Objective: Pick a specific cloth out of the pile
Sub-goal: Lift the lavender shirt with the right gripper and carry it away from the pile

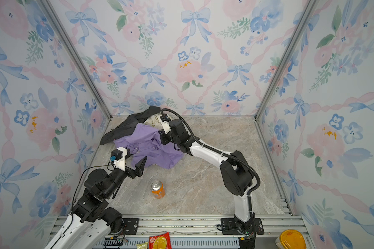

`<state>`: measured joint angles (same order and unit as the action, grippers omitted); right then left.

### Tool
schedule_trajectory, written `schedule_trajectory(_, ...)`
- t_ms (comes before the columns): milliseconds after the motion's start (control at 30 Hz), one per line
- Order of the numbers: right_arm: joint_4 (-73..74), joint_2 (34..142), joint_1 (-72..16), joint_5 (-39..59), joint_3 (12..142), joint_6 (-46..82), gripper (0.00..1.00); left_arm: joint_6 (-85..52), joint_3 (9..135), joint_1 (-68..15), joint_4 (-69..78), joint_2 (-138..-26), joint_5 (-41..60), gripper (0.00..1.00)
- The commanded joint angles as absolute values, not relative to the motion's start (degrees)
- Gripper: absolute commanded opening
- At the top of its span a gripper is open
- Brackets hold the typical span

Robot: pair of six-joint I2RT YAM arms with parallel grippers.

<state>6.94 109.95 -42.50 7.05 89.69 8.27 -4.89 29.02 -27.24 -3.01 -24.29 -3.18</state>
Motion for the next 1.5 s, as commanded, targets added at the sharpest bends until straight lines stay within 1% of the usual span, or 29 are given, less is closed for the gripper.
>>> schedule_trajectory(0, 9.6, 104.5, -40.4, 8.4, 89.1, 7.3, 0.00, -3.6, 28.6, -27.2, -2.4, -23.6, -3.1, 0.98)
schedule_trajectory(367, 9.4, 92.0, -31.9, 10.9, 89.5, 7.3, 0.00, -3.4, 28.5, -27.1, -2.4, -23.7, -3.2, 0.98)
schedule_trajectory(600, 6.6, 87.6, -26.6, 11.4, 91.6, 5.2, 0.00, -3.3, 28.5, -27.0, -2.4, -24.0, -3.1, 0.98)
schedule_trajectory(933, 4.9, 83.6, -15.3, 11.9, 95.4, 5.7, 0.00, -3.3, 28.5, -27.0, -2.4, -24.2, -3.3, 0.98)
schedule_trajectory(1067, 5.7, 83.8, -10.7, 12.3, 97.9, 7.6, 0.00, -3.3, 28.4, -27.0, -2.4, -24.1, -3.4, 0.98)
schedule_trajectory(1200, 5.4, 86.5, -6.9, 12.7, 102.3, 9.3, 0.00, -3.2, 28.4, -27.0, -2.4, -24.1, -3.5, 0.98)
schedule_trajectory(1400, 1.3, 94.5, -3.1, 15.2, 113.6, 12.0, 0.00, -3.2, 28.4, -27.0, -2.4, -24.0, -3.7, 0.98)
schedule_trajectory(1467, -1.0, 99.3, -2.3, 16.1, 118.3, 12.3, 0.00, -3.2, 28.4, -26.9, -2.4, -24.1, -3.7, 0.98)
